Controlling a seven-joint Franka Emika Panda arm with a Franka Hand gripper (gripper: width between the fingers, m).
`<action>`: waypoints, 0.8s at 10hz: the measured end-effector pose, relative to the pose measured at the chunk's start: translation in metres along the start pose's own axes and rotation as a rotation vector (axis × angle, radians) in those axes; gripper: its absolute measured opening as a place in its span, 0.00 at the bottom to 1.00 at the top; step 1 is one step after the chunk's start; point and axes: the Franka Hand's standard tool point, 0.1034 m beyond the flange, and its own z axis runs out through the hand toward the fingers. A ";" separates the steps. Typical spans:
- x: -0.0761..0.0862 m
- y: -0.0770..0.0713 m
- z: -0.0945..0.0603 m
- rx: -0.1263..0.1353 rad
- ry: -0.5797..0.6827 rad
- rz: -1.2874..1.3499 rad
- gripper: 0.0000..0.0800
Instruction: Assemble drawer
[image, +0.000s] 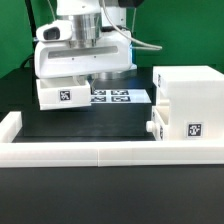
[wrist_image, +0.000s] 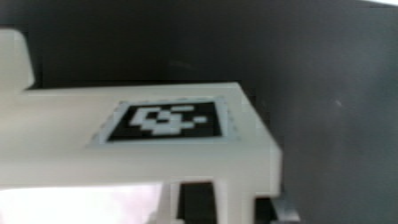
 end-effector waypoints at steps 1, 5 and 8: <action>0.009 0.000 -0.006 0.001 0.006 -0.042 0.05; 0.008 0.003 -0.003 -0.001 0.005 -0.267 0.05; 0.032 0.004 -0.009 -0.012 0.000 -0.587 0.05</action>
Offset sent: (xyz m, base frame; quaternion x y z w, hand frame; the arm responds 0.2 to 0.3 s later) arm 0.0000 0.0000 0.0000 0.0000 0.0000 -0.1938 0.9810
